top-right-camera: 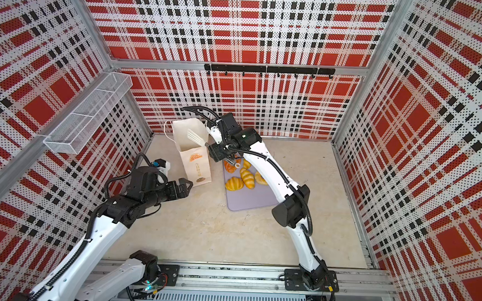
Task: Place the fake bread into the paper bag
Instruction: 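Open the tongs over the bag opening to drop the bun inside, then move the empty tongs back over the tray with right gripper while left gripper draws back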
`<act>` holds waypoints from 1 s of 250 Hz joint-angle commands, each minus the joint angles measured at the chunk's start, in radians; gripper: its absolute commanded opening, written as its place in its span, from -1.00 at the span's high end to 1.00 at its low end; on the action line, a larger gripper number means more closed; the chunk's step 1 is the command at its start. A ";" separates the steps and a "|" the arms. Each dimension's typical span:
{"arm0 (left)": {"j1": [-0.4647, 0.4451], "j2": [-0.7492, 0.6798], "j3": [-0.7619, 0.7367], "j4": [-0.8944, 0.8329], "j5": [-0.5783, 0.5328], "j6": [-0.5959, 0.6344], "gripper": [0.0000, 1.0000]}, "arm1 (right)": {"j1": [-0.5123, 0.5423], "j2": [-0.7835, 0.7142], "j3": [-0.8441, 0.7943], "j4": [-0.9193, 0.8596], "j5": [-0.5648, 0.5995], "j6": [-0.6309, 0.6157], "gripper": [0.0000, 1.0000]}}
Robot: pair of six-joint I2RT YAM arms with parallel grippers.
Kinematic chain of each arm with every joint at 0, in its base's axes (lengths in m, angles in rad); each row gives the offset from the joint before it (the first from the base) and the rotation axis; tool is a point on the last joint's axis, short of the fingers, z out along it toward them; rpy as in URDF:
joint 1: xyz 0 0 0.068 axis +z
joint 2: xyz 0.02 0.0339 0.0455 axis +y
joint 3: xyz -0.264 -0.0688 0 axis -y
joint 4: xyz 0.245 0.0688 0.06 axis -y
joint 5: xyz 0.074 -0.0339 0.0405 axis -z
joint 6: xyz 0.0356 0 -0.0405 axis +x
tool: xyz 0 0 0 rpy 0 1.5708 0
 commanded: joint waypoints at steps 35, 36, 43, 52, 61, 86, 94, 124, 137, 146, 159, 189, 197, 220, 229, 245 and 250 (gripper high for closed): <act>-0.120 -0.039 -0.022 0.030 -0.138 -0.032 -0.99 | 0.012 -0.110 -0.046 0.052 -0.029 -0.040 -0.29; -0.123 -0.040 -0.023 0.030 -0.141 -0.033 -0.99 | 0.012 -0.111 -0.051 0.052 -0.029 -0.041 -0.29; -0.141 -0.044 -0.029 0.030 -0.156 -0.039 -0.99 | 0.016 -0.124 -0.071 0.054 -0.029 -0.047 -0.29; -0.158 -0.050 -0.038 0.029 -0.170 -0.046 -0.99 | 0.023 -0.143 -0.106 0.059 -0.029 -0.054 -0.28; -0.174 -0.054 -0.049 0.028 -0.180 -0.054 -0.99 | 0.028 -0.168 -0.149 0.068 -0.027 -0.060 -0.28; -0.231 -0.071 -0.078 0.026 -0.227 -0.081 -0.99 | 0.032 -0.252 -0.305 0.120 -0.007 -0.058 -0.28; -0.249 -0.075 -0.087 0.026 -0.245 -0.090 -0.99 | 0.033 -0.282 -0.349 0.137 0.001 -0.056 -0.28; -0.320 -0.086 -0.112 0.026 -0.304 -0.108 -0.99 | 0.032 -0.380 -0.476 0.171 0.037 -0.051 -0.28; -0.355 -0.089 -0.123 0.029 -0.338 -0.114 -0.99 | 0.033 -0.422 -0.528 0.181 0.057 -0.049 -0.27; -0.377 -0.092 -0.131 0.033 -0.363 -0.123 -0.99 | 0.033 -0.448 -0.564 0.186 0.076 -0.046 -0.27; -0.411 -0.091 -0.141 0.043 -0.388 -0.134 -0.99 | 0.032 -0.485 -0.617 0.188 0.104 -0.045 -0.27; -0.480 -0.079 -0.161 0.063 -0.435 -0.156 -0.99 | 0.030 -0.563 -0.734 0.175 0.160 -0.041 -0.27; -0.494 -0.071 -0.165 0.072 -0.438 -0.159 -0.99 | 0.028 -0.580 -0.762 0.168 0.173 -0.037 -0.27; -0.533 -0.042 -0.175 0.094 -0.442 -0.168 -0.99 | 0.001 -0.631 -0.858 0.145 0.185 -0.016 -0.25; -0.547 -0.027 -0.175 0.096 -0.448 -0.174 -0.99 | -0.016 -0.653 -0.900 0.138 0.186 -0.010 -0.24; -0.568 0.002 -0.175 0.104 -0.453 -0.177 -0.99 | -0.046 -0.693 -0.984 0.137 0.186 -0.007 -0.23; -0.574 0.010 -0.175 0.107 -0.455 -0.177 -0.99 | -0.056 -0.706 -1.011 0.138 0.190 -0.008 -0.22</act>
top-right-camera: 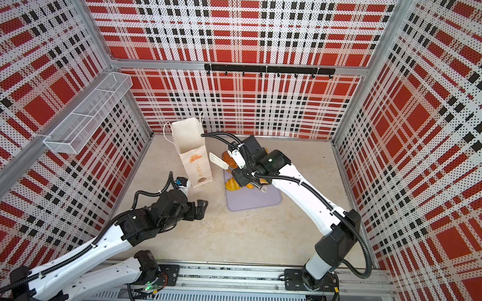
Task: Place the fake bread into the paper bag
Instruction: 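Move the empty tongs back over the tray with right gripper while left gripper draws back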
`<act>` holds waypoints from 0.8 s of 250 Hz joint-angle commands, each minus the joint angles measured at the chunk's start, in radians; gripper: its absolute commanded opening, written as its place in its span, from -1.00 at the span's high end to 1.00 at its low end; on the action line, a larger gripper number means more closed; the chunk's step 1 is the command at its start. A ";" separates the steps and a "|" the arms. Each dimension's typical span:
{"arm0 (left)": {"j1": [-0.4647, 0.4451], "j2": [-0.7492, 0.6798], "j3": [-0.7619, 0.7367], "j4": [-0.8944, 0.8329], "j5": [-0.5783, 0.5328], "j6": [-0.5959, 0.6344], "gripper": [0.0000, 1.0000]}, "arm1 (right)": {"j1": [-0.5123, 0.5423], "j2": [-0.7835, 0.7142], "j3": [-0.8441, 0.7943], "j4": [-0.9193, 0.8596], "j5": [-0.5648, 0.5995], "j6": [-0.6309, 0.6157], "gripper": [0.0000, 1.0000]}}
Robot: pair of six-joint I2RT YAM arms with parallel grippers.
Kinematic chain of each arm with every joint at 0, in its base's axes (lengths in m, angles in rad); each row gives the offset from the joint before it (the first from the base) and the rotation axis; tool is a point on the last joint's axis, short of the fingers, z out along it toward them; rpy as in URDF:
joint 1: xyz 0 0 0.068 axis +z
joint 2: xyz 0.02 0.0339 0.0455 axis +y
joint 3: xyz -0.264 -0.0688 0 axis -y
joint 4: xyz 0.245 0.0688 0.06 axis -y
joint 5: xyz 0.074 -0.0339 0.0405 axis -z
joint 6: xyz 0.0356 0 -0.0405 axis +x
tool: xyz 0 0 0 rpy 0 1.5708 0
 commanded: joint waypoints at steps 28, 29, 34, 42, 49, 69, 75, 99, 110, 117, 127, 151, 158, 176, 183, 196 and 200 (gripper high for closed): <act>-0.063 0.089 -0.008 0.057 -0.049 -0.032 -0.99 | -0.101 -0.108 -0.224 -0.011 0.081 -0.002 -0.17; -0.064 0.091 -0.008 0.058 -0.049 -0.032 -0.99 | -0.103 -0.109 -0.227 -0.013 0.083 -0.004 -0.17; -0.068 0.100 -0.006 0.059 -0.049 -0.034 -0.99 | -0.108 -0.111 -0.241 -0.020 0.095 -0.011 -0.16; -0.074 0.114 -0.004 0.063 -0.047 -0.034 -0.99 | -0.115 -0.114 -0.262 -0.029 0.116 -0.025 -0.15; -0.078 0.125 -0.002 0.067 -0.046 -0.036 -0.99 | -0.121 -0.113 -0.280 -0.036 0.133 -0.038 -0.15; -0.082 0.155 0.002 0.082 -0.025 -0.034 -0.99 | -0.136 -0.102 -0.317 -0.052 0.200 -0.082 -0.13; -0.081 0.163 0.003 0.086 -0.018 -0.033 -0.99 | -0.142 -0.094 -0.323 -0.059 0.224 -0.094 -0.12; -0.081 0.191 0.017 0.101 0.012 -0.021 -0.99 | -0.162 -0.054 -0.327 -0.084 0.300 -0.143 -0.08; -0.081 0.203 0.027 0.105 0.030 -0.014 -0.99 | -0.170 -0.035 -0.321 -0.090 0.322 -0.166 -0.06; -0.081 0.212 0.032 0.105 0.039 -0.012 -0.99 | -0.175 -0.027 -0.318 -0.089 0.335 -0.178 -0.06; -0.081 0.223 0.038 0.105 0.050 -0.008 -0.99 | -0.180 -0.012 -0.314 -0.084 0.345 -0.196 -0.05; -0.082 0.252 0.046 0.107 0.074 -0.010 -0.99 | -0.185 0.029 -0.302 -0.077 0.375 -0.234 -0.02; -0.082 0.258 0.048 0.108 0.080 -0.009 -0.99 | -0.185 0.046 -0.295 -0.080 0.384 -0.240 0.00; -0.082 0.274 0.053 0.109 0.091 -0.011 -0.99 | -0.186 0.090 -0.282 -0.085 0.409 -0.255 0.05; -0.082 0.276 0.056 0.109 0.095 -0.011 -0.99 | -0.185 0.102 -0.277 -0.084 0.416 -0.258 0.06; -0.082 0.279 0.061 0.109 0.099 -0.011 -0.99 | -0.186 0.121 -0.264 -0.084 0.420 -0.261 0.07; -0.082 0.279 0.063 0.109 0.099 -0.010 -0.99 | -0.185 0.125 -0.260 -0.081 0.420 -0.262 0.07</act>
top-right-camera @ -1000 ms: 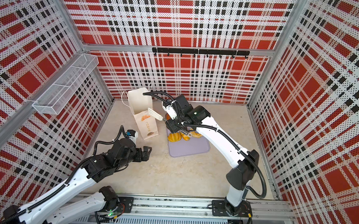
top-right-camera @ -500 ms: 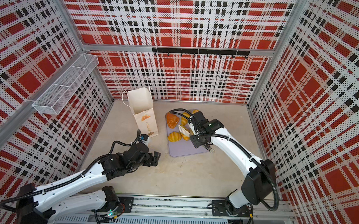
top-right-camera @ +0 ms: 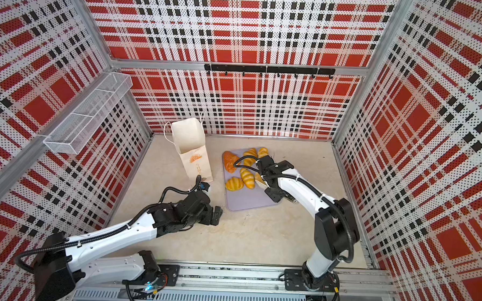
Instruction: Place the fake bread into the paper bag
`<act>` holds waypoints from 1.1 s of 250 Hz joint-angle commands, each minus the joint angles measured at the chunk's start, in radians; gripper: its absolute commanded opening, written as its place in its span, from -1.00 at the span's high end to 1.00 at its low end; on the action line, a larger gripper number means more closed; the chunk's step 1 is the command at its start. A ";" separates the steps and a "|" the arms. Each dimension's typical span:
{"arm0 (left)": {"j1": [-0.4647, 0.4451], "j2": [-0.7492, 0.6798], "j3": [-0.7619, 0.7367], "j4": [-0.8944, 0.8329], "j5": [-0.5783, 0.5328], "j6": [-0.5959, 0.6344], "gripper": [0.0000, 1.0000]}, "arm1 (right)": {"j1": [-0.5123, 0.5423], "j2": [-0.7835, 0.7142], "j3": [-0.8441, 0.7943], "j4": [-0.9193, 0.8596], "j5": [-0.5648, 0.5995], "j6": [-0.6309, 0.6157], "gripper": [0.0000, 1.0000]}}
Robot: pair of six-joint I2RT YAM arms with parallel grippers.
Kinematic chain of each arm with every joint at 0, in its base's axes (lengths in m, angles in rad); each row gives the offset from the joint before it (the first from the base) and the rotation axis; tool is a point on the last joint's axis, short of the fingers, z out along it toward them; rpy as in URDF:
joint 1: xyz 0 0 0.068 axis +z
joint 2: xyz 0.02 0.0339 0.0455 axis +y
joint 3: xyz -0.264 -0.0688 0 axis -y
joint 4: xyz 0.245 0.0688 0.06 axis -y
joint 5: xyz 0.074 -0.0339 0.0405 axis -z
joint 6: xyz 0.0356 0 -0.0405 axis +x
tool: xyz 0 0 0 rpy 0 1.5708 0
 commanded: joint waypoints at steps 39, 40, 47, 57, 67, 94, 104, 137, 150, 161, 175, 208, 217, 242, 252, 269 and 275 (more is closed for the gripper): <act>-0.006 0.005 0.043 0.026 0.019 0.017 -0.99 | 0.006 0.062 0.087 0.031 0.047 -0.056 0.08; -0.006 0.005 0.043 0.026 0.019 0.016 -0.99 | 0.006 0.061 0.088 0.032 0.048 -0.057 0.08; -0.006 0.006 0.044 0.025 0.020 0.018 -0.99 | 0.008 0.066 0.093 0.034 0.050 -0.059 0.08; -0.005 0.008 0.045 0.022 0.020 0.022 -0.99 | 0.011 0.072 0.097 0.036 0.052 -0.063 0.08; -0.003 0.007 0.046 0.018 0.020 0.023 -0.99 | 0.014 0.081 0.101 0.038 0.059 -0.066 0.08; -0.001 0.007 0.048 0.007 0.023 0.025 -0.99 | 0.014 0.109 0.100 0.039 0.092 -0.070 0.07; -0.001 0.006 0.048 0.007 0.023 0.026 -0.99 | 0.013 0.122 0.104 0.033 0.105 -0.073 0.07; 0.000 0.003 0.045 0.009 0.023 0.023 -0.99 | 0.013 0.142 0.117 0.039 0.109 -0.075 0.03; 0.002 0.000 0.044 0.008 0.022 0.023 -0.99 | 0.013 0.151 0.128 0.033 0.096 -0.077 0.03; 0.002 0.001 0.043 0.008 0.021 0.023 -0.99 | 0.014 0.161 0.145 0.014 0.079 -0.070 0.07; 0.002 0.001 0.046 0.006 0.021 0.023 -0.99 | 0.021 0.166 0.156 -0.017 0.051 -0.057 0.12; 0.002 -0.009 0.039 -0.001 0.015 0.021 -0.99 | 0.053 0.119 0.123 -0.058 0.001 -0.024 0.19; 0.002 -0.012 0.035 -0.001 0.013 0.022 -0.99 | 0.058 0.103 0.116 -0.072 -0.018 -0.011 0.21; 0.003 -0.022 0.025 -0.005 0.007 0.022 -0.99 | 0.069 0.058 0.094 -0.108 -0.034 0.019 0.23; 0.004 -0.024 0.023 -0.005 0.006 0.023 -0.99 | 0.073 0.043 0.089 -0.121 -0.028 0.025 0.21; 0.005 -0.026 0.017 -0.003 0.008 0.022 -0.99 | 0.075 0.025 0.086 -0.130 -0.008 0.029 0.14; 0.006 -0.026 0.015 0.000 0.007 0.024 -0.99 | 0.074 0.022 0.087 -0.129 0.000 0.027 0.13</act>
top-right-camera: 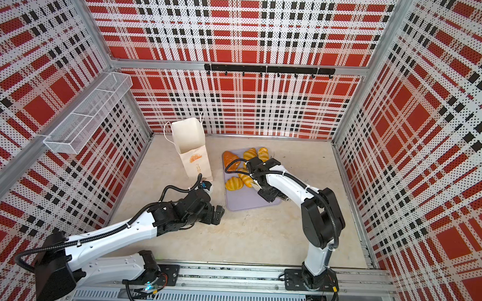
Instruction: Place the fake bread into the paper bag
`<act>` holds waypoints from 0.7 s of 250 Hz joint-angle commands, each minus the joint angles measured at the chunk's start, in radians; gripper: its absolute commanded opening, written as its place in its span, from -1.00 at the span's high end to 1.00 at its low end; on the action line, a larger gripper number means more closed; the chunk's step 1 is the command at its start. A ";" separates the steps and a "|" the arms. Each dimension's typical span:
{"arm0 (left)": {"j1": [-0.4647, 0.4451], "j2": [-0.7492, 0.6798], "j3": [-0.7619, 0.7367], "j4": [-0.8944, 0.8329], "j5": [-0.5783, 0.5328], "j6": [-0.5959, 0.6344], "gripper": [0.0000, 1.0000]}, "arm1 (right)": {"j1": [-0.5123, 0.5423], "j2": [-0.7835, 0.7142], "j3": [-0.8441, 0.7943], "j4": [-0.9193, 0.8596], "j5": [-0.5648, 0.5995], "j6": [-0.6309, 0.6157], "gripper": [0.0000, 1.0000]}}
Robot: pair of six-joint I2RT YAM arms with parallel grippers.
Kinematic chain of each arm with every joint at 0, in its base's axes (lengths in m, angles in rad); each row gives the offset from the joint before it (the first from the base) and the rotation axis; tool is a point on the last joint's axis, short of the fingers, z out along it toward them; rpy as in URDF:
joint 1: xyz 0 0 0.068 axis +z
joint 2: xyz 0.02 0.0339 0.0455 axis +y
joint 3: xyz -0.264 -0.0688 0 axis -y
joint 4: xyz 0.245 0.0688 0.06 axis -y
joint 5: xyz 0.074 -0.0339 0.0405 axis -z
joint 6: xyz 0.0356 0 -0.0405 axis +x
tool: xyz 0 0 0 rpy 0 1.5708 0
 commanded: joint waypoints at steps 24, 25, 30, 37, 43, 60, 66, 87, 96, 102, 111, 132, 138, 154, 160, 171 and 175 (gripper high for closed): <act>0.005 -0.014 -0.006 0.007 -0.009 0.003 -0.99 | 0.006 -0.059 0.017 -0.046 0.032 0.017 0.09; 0.005 -0.013 -0.006 0.007 -0.008 0.003 -0.99 | 0.005 -0.059 0.019 -0.046 0.033 0.017 0.09; 0.005 -0.012 -0.006 0.008 -0.007 0.002 -0.99 | 0.006 -0.055 0.025 -0.045 0.037 0.015 0.08; 0.005 -0.009 -0.005 0.008 -0.004 0.000 -0.99 | 0.006 -0.047 0.032 -0.046 0.039 0.012 0.06; 0.004 -0.008 -0.005 0.010 -0.003 -0.003 -0.99 | 0.006 -0.041 0.039 -0.044 0.041 0.008 0.05; 0.004 -0.006 -0.004 0.009 -0.001 -0.006 -0.99 | 0.006 -0.018 0.050 -0.043 0.040 -0.002 0.05; 0.002 -0.006 -0.003 0.010 0.001 -0.007 -0.99 | 0.006 -0.012 0.050 -0.042 0.042 -0.005 0.05; 0.002 -0.011 -0.003 0.007 -0.004 -0.009 -0.99 | 0.006 0.007 0.043 -0.031 0.049 -0.014 0.05; 0.002 -0.013 -0.004 0.005 -0.006 -0.009 -0.99 | 0.006 0.016 0.038 -0.026 0.054 -0.018 0.05; 0.002 -0.016 -0.005 0.005 -0.006 -0.009 -0.99 | 0.006 0.019 0.036 -0.024 0.057 -0.020 0.04; 0.002 -0.019 -0.006 0.004 -0.007 -0.010 -0.99 | 0.006 0.025 0.033 -0.020 0.063 -0.022 0.04; 0.002 -0.023 -0.008 0.004 -0.009 -0.010 -0.99 | 0.005 0.037 0.033 -0.012 0.068 -0.028 0.05; 0.002 -0.023 -0.007 0.004 -0.009 -0.009 -0.99 | 0.006 0.042 0.035 -0.010 0.069 -0.028 0.05; 0.002 -0.021 -0.007 0.002 -0.007 -0.007 -0.99 | 0.006 0.052 0.038 -0.006 0.079 -0.030 0.06; 0.002 -0.020 -0.004 0.001 -0.007 -0.007 -0.99 | 0.006 0.057 0.041 -0.005 0.082 -0.030 0.06; 0.002 -0.016 -0.003 0.002 -0.006 -0.007 -0.99 | 0.006 0.064 0.045 -0.001 0.092 -0.030 0.06; 0.002 -0.015 -0.002 0.002 -0.007 -0.006 -0.99 | 0.006 0.066 0.046 0.002 0.093 -0.031 0.06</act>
